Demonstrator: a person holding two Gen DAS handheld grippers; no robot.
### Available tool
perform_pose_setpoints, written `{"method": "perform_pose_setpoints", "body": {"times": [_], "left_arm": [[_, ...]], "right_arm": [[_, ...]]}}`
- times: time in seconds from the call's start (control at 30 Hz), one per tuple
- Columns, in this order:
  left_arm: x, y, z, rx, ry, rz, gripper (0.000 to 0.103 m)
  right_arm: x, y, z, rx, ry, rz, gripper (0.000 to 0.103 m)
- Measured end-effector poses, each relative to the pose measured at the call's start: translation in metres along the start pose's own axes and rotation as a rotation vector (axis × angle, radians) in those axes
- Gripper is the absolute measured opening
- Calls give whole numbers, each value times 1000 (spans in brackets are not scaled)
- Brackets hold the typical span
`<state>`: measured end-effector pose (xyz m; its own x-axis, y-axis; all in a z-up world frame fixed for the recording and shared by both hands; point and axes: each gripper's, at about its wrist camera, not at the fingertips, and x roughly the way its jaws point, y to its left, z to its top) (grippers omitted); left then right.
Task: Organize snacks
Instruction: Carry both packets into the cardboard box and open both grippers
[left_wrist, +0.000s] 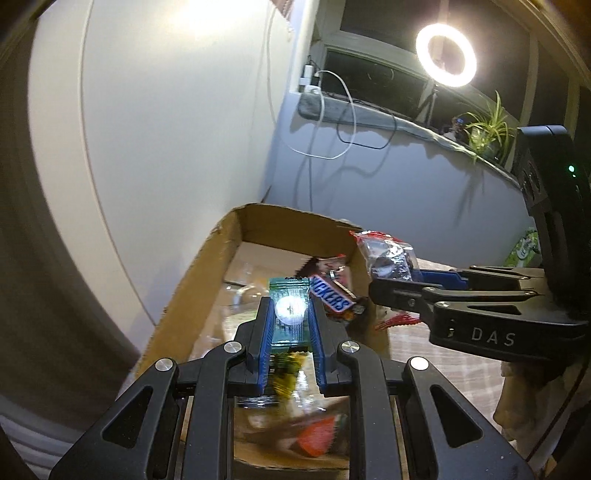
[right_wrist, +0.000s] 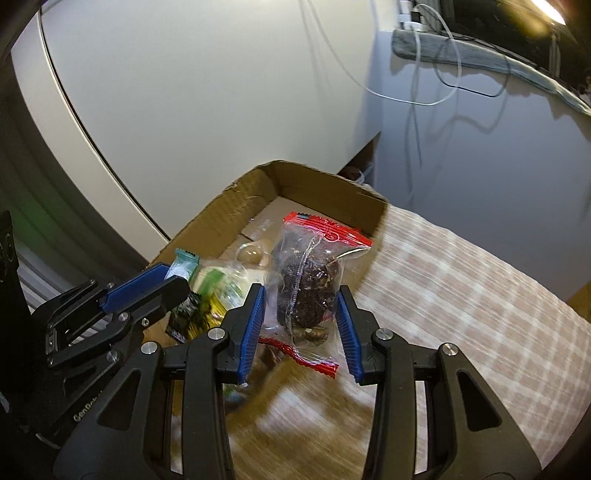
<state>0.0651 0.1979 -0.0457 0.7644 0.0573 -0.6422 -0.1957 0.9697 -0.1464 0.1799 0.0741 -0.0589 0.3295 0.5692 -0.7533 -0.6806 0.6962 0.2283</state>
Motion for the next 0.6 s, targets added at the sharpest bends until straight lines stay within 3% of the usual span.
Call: {"method": "perform_pose_setpoints", "body": {"times": [0.5,0.6], "left_arm": [[-2,23,1,-49,-6,38,20],[-3,25,0,-56,-7,43,27]], "right_arm": [[30,24,11,-41,37,30,42],[28,24,11,-43,30,31,54]]}}
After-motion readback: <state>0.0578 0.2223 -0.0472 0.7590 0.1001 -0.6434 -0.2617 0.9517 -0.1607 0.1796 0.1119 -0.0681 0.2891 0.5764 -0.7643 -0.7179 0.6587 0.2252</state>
